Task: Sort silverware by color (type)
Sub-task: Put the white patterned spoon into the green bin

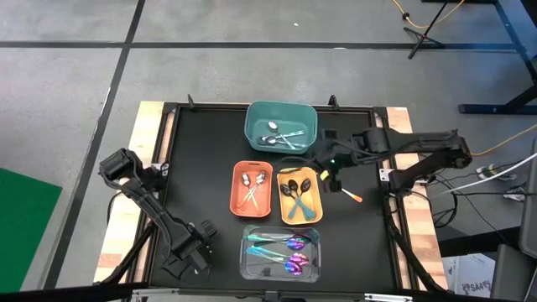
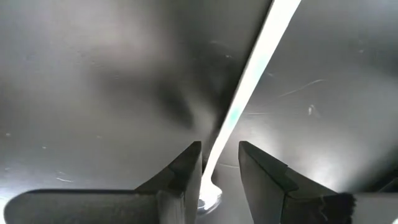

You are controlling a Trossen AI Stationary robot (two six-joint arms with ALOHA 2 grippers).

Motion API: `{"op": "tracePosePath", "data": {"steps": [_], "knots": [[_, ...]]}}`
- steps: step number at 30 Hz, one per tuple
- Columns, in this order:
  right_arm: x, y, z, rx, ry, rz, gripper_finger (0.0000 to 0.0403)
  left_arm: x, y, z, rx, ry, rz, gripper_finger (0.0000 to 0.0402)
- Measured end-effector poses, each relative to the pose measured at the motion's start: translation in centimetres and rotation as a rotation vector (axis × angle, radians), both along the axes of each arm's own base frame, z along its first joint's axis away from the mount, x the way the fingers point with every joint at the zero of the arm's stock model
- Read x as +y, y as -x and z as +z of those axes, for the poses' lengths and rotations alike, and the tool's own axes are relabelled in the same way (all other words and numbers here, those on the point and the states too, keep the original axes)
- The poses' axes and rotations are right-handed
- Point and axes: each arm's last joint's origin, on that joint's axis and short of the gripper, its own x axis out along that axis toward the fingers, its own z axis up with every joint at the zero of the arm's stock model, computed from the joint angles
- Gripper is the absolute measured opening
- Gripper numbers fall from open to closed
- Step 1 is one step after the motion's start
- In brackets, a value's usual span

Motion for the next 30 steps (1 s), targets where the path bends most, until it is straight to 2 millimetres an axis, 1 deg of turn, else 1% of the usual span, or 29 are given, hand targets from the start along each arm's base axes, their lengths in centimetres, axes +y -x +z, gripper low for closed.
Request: {"op": "tracePosePath", "data": {"steps": [5, 11, 17, 22, 25, 30], "knots": [[1.4, 1.1, -0.2, -0.012, 0.042, -0.010, 0.0057, -0.6, 0.5, 0.0, -0.010, 0.007, 0.016, 0.0100], [2.3, 2.3, -2.0, 0.000, 0.073, -0.036, 0.0057, -1.0, 0.6, 0.0, -0.045, -0.001, 0.001, 0.0100], [2.4, 3.3, -3.8, 0.031, 0.060, -0.082, 0.0057, -1.0, 0.6, -0.1, -0.041, 0.003, 0.005, 0.0100], [2.2, 3.9, -5.0, 0.043, 0.063, -0.136, 0.0057, -0.7, 1.0, -1.2, -0.055, 0.018, 0.004, 0.0100], [2.2, 3.9, -5.5, 0.054, 0.060, -0.157, 0.0057, -0.5, 1.1, -1.6, -0.072, 0.007, 0.004, 0.0100], [2.2, 3.9, -5.8, 0.044, 0.047, -0.177, 0.0057, -0.3, 1.2, -1.8, -0.073, 0.001, 0.003, 0.0100]]}}
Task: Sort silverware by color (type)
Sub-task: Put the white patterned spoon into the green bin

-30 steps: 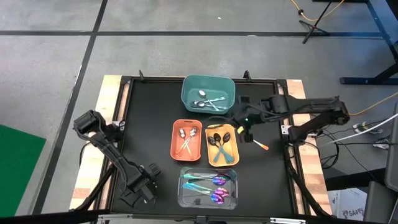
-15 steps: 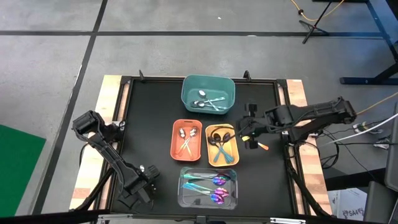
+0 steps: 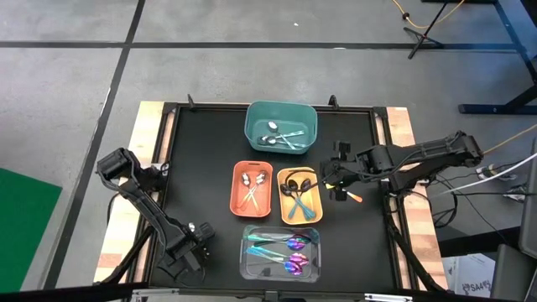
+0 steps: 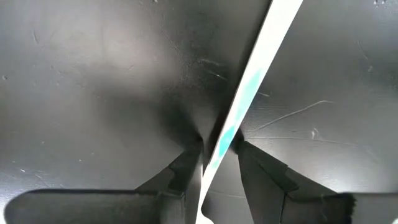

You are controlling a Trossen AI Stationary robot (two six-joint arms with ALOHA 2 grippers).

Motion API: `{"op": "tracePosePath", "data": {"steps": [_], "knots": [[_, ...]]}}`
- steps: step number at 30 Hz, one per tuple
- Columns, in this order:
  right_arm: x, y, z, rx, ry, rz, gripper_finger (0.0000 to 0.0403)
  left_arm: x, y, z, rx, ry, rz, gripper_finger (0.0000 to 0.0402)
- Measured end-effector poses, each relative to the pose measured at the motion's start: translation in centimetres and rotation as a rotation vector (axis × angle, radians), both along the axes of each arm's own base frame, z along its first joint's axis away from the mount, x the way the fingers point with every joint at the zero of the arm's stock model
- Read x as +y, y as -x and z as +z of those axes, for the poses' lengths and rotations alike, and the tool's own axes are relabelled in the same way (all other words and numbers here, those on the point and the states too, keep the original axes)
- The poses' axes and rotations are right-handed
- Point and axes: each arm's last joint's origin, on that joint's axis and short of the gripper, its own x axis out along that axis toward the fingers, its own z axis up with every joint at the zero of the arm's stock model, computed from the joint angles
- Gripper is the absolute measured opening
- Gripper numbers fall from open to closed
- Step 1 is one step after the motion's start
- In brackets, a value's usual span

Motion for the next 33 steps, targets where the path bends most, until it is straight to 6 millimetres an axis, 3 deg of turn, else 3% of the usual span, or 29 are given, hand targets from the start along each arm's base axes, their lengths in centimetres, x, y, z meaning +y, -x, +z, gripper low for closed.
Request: {"op": "tracePosePath", "data": {"steps": [5, 16, 29, 33], "knots": [[0.06, -0.27, 0.05, -0.030, -0.008, 0.000, 0.0057, 0.00, -0.02, -0.06, -0.005, -0.003, 0.000, 0.0089], [0.05, -0.27, 0.05, -0.039, -0.023, -0.030, 0.0057, 0.08, -0.09, -0.15, -0.025, -0.025, 0.000, 0.0010], [0.04, -0.27, 0.05, -0.038, -0.023, -0.030, 0.0057, -0.05, -0.25, 0.02, -0.044, -0.031, 0.006, 0.0009], [0.04, -0.27, 0.05, -0.038, -0.024, -0.030, 0.0057, -0.11, -0.56, 0.25, -0.047, -0.028, 0.094, 0.0009]]}}
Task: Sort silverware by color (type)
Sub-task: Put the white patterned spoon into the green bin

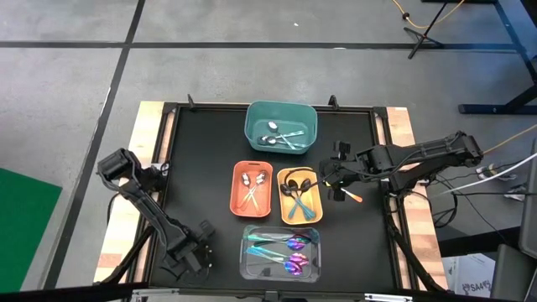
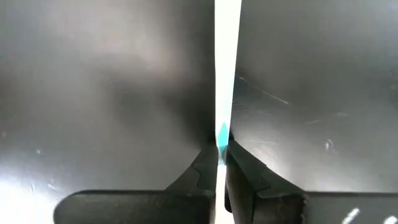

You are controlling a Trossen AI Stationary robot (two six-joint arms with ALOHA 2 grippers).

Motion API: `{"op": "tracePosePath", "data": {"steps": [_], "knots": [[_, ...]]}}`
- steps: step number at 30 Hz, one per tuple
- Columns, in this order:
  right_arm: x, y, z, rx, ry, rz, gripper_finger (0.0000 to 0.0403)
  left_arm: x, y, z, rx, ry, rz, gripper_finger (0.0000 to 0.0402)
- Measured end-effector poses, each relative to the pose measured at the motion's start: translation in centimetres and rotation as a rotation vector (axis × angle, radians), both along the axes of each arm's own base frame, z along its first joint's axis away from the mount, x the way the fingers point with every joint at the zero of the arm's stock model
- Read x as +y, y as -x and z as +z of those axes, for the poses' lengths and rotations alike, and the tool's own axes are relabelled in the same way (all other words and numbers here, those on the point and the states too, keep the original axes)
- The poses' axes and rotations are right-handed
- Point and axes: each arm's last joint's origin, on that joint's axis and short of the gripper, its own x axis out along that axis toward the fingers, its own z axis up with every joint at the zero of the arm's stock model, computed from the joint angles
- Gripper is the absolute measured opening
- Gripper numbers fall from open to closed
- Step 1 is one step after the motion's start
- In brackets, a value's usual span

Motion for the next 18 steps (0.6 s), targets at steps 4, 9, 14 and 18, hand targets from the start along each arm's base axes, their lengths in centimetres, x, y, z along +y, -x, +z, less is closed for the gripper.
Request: {"op": "tracePosePath", "data": {"steps": [4, 9, 14, 18], "knots": [[0.0, 0.0, 0.0, 0.000, 0.000, 0.000, 0.0057, 0.1, -0.4, 0.2, -0.018, -0.003, 0.079, 0.0009], [0.0, 0.0, 0.0, 0.000, 0.000, 0.000, 0.0057, 0.4, -1.0, 0.3, -0.056, -0.017, 0.180, 0.0009], [0.0, 0.0, 0.0, 0.001, 0.000, 0.000, 0.0057, 0.8, -1.3, 0.3, -0.055, -0.013, 0.273, 0.0009], [0.0, 0.0, 0.0, 0.001, 0.000, 0.000, 0.0057, 1.0, -1.5, 1.1, -0.069, 0.008, 0.284, 0.0009]]}}
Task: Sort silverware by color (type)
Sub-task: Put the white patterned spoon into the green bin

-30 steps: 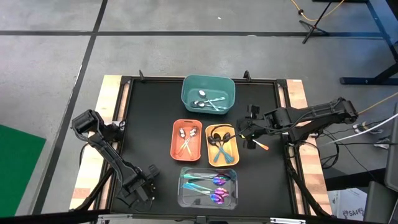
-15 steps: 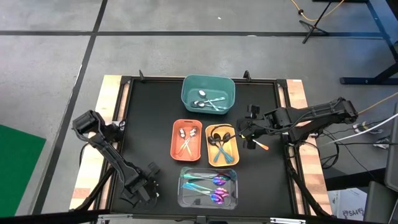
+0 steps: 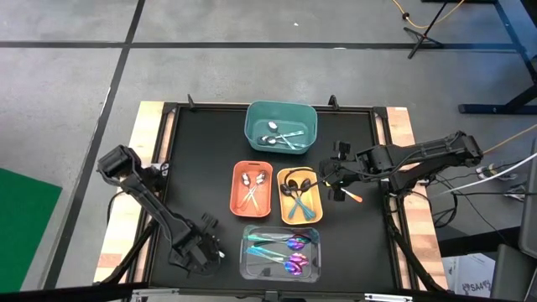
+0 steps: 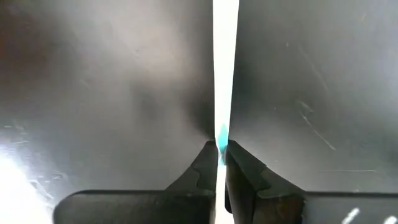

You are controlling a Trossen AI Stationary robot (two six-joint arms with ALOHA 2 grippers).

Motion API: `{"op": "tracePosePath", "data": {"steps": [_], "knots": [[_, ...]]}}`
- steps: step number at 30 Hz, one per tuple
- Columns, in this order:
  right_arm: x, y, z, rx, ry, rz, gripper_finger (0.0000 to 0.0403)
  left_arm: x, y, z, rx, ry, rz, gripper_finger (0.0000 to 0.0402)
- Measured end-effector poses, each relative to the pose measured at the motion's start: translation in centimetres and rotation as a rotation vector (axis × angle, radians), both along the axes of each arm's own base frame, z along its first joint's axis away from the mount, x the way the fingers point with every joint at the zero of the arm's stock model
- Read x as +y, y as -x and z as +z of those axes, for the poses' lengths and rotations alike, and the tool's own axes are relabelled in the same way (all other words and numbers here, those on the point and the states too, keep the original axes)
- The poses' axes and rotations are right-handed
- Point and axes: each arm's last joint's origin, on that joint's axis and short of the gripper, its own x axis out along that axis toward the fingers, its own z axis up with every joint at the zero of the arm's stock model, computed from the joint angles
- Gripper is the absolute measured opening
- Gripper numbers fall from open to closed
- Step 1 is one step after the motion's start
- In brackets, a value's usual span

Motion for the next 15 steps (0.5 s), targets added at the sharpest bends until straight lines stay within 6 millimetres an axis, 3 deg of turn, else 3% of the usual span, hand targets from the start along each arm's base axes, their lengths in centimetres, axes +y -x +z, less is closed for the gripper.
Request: {"op": "tracePosePath", "data": {"steps": [8, 15], "knots": [[0.0, 0.0, 0.0, 0.001, 0.000, 0.000, 0.0057, 1.4, -0.2, 3.1, -0.074, 0.088, 0.066, 0.0008], [0.0, 0.0, 0.0, 0.000, 0.000, 0.001, 0.0057, 4.1, -0.8, 6.8, -0.218, 0.149, 0.156, 0.0008]]}}
